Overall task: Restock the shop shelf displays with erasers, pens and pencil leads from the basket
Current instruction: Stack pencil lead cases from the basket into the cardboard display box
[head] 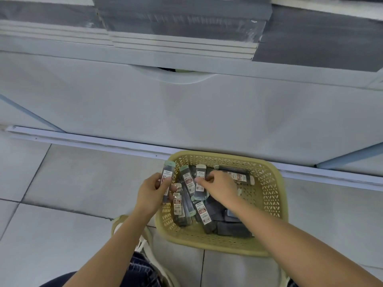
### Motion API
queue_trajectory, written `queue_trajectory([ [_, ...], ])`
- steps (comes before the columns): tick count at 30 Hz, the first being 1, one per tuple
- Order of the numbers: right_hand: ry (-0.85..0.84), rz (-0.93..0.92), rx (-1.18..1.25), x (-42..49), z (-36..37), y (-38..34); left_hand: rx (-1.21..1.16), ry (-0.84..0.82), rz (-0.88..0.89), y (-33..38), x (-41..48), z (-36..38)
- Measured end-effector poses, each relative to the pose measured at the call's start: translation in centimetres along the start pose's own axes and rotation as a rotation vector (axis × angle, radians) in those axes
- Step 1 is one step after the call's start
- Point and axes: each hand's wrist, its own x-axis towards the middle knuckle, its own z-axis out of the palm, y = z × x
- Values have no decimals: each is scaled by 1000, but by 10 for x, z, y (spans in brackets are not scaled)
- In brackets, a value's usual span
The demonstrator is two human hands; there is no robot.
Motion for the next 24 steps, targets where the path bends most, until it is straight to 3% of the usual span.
queue_trajectory([
  [4,73,4,-124,8,21,-14,51,16,15,-5,4,1],
  [12,-276,-169,429,5,-4,-3,88,85,75,-7,5,14],
  [17,-225,-160,708,-16,-21,4,-51,57,26,-3,-1,43],
  [19,-229,-160,793,-24,-25,4,-136,-27,-14,-1,-5,53],
  [22,-242,-181,780,-31,-23,7,-176,-177,-13,1,-12,64],
  [24,-248,-184,753,-30,-25,11,-145,-151,-9,0,-13,67],
])
